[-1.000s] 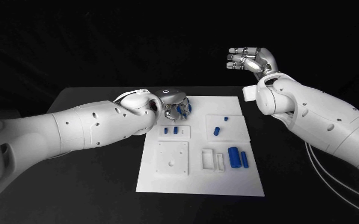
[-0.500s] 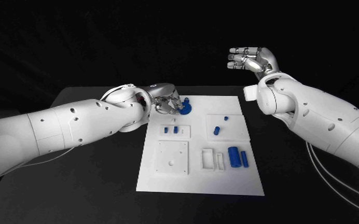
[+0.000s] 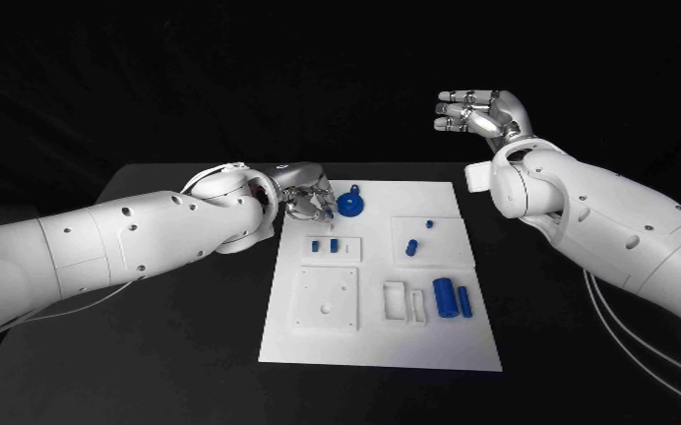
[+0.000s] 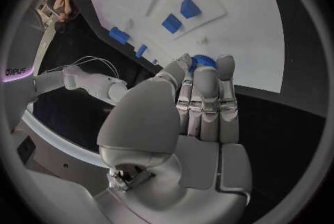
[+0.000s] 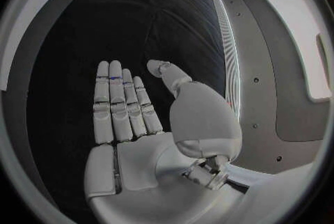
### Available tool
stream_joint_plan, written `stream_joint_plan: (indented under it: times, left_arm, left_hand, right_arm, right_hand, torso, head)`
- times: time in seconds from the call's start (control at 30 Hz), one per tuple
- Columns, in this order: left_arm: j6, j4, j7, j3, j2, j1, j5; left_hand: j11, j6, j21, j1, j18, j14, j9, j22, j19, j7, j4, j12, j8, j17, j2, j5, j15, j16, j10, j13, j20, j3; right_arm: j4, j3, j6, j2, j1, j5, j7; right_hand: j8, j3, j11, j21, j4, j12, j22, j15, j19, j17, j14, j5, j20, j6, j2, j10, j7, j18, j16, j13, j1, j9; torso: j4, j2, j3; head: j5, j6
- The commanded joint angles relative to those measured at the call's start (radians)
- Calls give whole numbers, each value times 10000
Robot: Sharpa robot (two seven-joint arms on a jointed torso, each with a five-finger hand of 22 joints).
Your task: Assemble the parts on the task board
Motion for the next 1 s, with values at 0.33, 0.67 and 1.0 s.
stream_joint_plan:
  times: [0.33,0.67,1.0]
  left_arm:
    - [-26,-87,207,-92,29,-53,-388]
    - [33,-203,215,-134,135,-157,-451]
    - [139,-261,220,-144,192,-219,-458]
  left_hand:
    - [-4,-9,66,30,209,86,-4,202,-79,-6,-34,30,-14,-10,-20,-41,-9,-53,93,17,10,-22]
    - [-5,2,86,47,216,88,-4,202,-90,-7,-35,29,-13,-9,-11,-41,-9,-51,98,17,15,-25]
    - [-6,9,102,52,220,83,-4,198,-103,-7,-42,30,-14,-11,-8,-43,-9,-56,106,17,17,-33]
  right_arm:
    - [22,4,150,-11,-24,-71,71]
    - [29,4,154,-12,-29,-71,74]
    - [33,4,157,-18,-33,-71,72]
  right_hand:
    - [-53,-61,12,-35,-2,-1,-10,-1,-89,-11,-96,67,-9,-35,12,-60,-9,-54,27,-11,-68,-14]
    - [-53,-61,12,-35,-2,-1,-10,-1,-89,-11,-96,67,-9,-35,12,-60,-9,-54,27,-11,-68,-14]
    - [-53,-61,12,-35,-2,-1,-10,-1,-89,-11,-96,67,-9,-35,12,-60,-9,-54,27,-11,-68,-14]
  torso:
    - [-11,1,16]
    - [-16,5,15]
    - [-8,2,15]
  head:
    - [16,-8]
    - [10,-11]
    - [1,-26]
